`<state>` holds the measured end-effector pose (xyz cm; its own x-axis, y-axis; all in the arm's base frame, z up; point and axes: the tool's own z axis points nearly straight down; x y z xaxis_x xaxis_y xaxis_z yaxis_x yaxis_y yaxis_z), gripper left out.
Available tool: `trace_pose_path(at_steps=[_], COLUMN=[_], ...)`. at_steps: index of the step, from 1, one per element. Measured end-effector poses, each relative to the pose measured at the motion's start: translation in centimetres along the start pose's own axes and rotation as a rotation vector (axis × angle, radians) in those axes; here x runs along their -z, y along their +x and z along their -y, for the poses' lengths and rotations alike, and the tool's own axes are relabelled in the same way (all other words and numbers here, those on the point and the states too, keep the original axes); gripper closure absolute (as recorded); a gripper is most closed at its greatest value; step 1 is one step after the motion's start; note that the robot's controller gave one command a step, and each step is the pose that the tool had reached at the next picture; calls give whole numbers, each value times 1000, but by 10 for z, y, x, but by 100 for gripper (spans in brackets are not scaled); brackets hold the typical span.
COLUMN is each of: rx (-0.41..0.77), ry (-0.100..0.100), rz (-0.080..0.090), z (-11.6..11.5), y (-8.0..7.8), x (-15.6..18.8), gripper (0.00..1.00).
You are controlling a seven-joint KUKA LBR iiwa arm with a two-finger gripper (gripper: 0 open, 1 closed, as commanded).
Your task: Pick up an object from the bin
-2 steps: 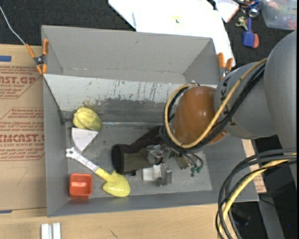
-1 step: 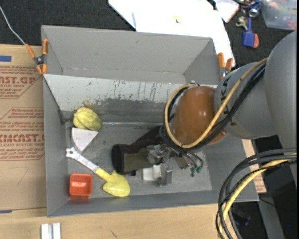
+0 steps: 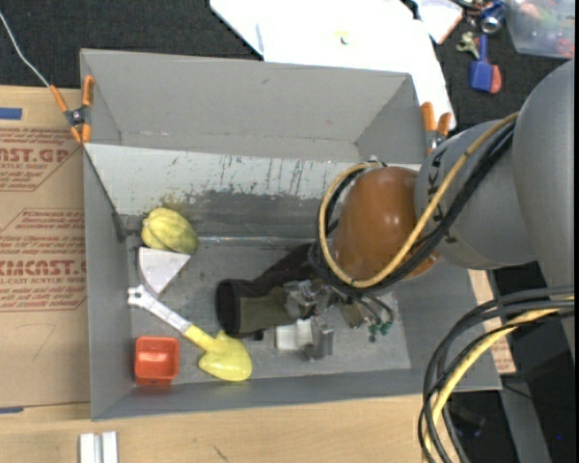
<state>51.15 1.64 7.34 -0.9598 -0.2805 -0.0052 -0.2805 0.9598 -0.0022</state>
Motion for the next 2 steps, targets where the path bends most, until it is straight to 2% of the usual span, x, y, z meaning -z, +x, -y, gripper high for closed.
trace_pose_path(at_steps=[1,2], rx=[0,7], ry=[0,-2], rz=[0,-8], z=[0,-1], y=[0,18], x=[0,74], gripper=[100,100])
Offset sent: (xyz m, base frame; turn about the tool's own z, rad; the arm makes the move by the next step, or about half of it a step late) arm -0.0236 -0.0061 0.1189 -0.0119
